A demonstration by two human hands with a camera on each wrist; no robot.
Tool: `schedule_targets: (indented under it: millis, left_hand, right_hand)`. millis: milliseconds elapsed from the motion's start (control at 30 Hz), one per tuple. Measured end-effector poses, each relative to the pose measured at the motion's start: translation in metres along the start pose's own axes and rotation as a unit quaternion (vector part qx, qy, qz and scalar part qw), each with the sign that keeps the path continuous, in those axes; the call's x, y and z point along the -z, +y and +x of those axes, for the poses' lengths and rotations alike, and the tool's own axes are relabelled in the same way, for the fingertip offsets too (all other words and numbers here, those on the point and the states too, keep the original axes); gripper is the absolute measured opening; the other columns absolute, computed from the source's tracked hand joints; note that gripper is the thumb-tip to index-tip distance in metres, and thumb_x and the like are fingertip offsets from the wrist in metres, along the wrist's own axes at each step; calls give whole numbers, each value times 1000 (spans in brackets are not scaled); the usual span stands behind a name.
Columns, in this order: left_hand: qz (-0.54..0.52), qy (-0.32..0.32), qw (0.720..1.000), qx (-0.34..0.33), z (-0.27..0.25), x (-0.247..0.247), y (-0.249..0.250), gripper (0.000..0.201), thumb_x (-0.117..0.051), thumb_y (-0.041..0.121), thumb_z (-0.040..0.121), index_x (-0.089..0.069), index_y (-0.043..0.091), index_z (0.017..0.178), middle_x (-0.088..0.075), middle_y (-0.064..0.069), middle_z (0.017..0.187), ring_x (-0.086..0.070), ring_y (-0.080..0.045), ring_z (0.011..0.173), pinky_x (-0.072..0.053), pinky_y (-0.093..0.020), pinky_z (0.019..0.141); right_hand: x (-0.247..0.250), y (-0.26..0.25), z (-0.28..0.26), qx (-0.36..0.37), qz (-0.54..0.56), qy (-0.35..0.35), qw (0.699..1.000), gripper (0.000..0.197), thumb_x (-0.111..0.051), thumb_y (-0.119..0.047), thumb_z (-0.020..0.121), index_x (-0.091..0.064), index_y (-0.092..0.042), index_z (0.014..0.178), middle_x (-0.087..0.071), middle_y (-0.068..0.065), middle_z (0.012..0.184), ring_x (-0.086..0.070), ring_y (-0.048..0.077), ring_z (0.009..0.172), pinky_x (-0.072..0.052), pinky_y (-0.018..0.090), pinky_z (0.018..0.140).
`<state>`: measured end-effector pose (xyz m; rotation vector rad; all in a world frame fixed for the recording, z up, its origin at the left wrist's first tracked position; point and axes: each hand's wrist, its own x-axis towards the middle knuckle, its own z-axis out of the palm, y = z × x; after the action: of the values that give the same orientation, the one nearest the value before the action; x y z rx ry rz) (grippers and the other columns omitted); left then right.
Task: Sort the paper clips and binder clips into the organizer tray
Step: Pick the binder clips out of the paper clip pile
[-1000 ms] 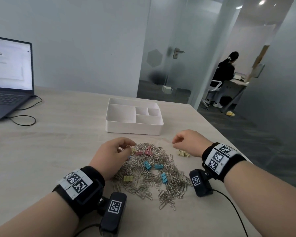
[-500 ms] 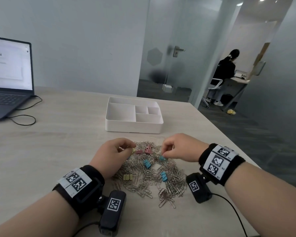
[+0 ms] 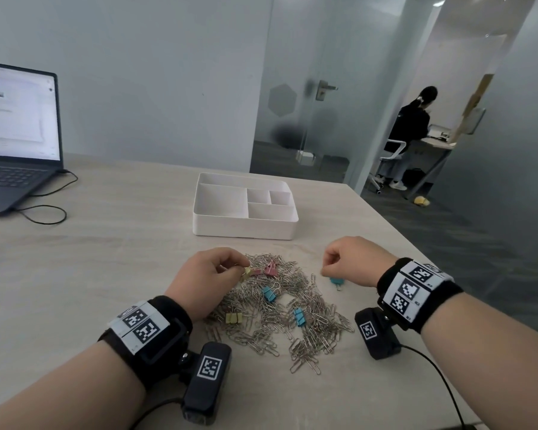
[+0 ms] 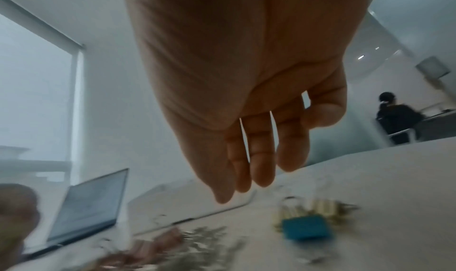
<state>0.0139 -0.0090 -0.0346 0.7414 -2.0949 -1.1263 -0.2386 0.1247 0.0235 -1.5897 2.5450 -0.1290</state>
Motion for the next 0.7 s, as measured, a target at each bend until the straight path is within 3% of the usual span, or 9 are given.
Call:
schedule_targets:
  millis: [100, 200, 267, 333, 433, 500, 600, 700]
  left_hand:
    - [5, 3, 1000, 9, -1, 2, 3, 24, -60, 12, 91, -74, 31, 85, -68, 4, 65, -54, 1, 51, -41, -10, 48]
    - [-1, 4, 1000, 14, -1, 5, 3, 26, -60, 14, 91, -74, 34, 84, -65, 8, 60, -51, -3, 50, -42, -15, 45]
    - [-5, 2, 1000, 12, -1, 7, 3, 24, -60, 16, 91, -74, 34, 83, -65, 8, 64, -49, -4, 50, -42, -17, 46]
    - [-4, 3, 1000, 7, 0, 9, 4, 22, -61, 17, 91, -75, 33, 83, -65, 8, 65, -48, -2, 48, -40, -15, 45]
    - [-1, 5, 1000, 2, -1, 8, 5, 21, -62, 16, 91, -75, 32, 83, -65, 10, 64, -49, 1, 48, -38, -12, 47]
    - [1, 2, 1000, -1, -2, 7, 5, 21, -63, 16, 91, -75, 32, 83, -65, 10, 64, -49, 2, 48, -39, -10, 49]
    - [5, -6, 1000, -7, -2, 6, 4, 19, -64, 15, 91, -75, 30, 85, -68, 8, 69, -52, 2, 52, -41, -10, 52]
    - [-1, -9, 1000, -9, -2, 6, 2, 18, -67, 13, 89, -74, 30, 86, -72, 7, 71, -57, 1, 57, -44, -10, 56]
  right_hand:
    - [6, -34, -15, 78, 70, -91, 990, 18, -74, -43, 85, -71, -26, 81, -68, -10, 76, -61, 5, 67, -52, 26, 66]
    - [3, -54, -26, 115, 38, -158, 980, 23, -74, -49, 83, -72, -27, 90, -66, -14, 80, -60, 1, 70, -49, 22, 67]
    - [-3, -57, -28, 119, 6, -163, 979, 24, -77, -44, 82, -73, -26, 96, -63, -16, 80, -58, 0, 71, -46, 22, 66]
    - [-7, -56, -28, 116, 5, -169, 979, 19, -77, -35, 83, -74, -25, 99, -63, -17, 82, -60, 3, 75, -51, 25, 69]
    - [-7, -49, -28, 108, 76, -191, 973, 14, -74, -22, 86, -75, -23, 100, -69, -12, 83, -63, 8, 71, -53, 27, 69]
    - [-2, -39, -26, 95, 140, -181, 969, 10, -73, -18, 88, -75, -21, 97, -71, -10, 78, -60, 8, 63, -51, 24, 65]
    - [3, -16, -17, 39, 198, -98, 975, 12, -73, -10, 87, -73, -22, 88, -70, -7, 72, -58, 12, 59, -48, 27, 62]
    - [2, 5, -10, -23, 87, -66, 994, 12, -69, -10, 89, -73, -20, 93, -65, -8, 78, -56, 7, 62, -44, 21, 60]
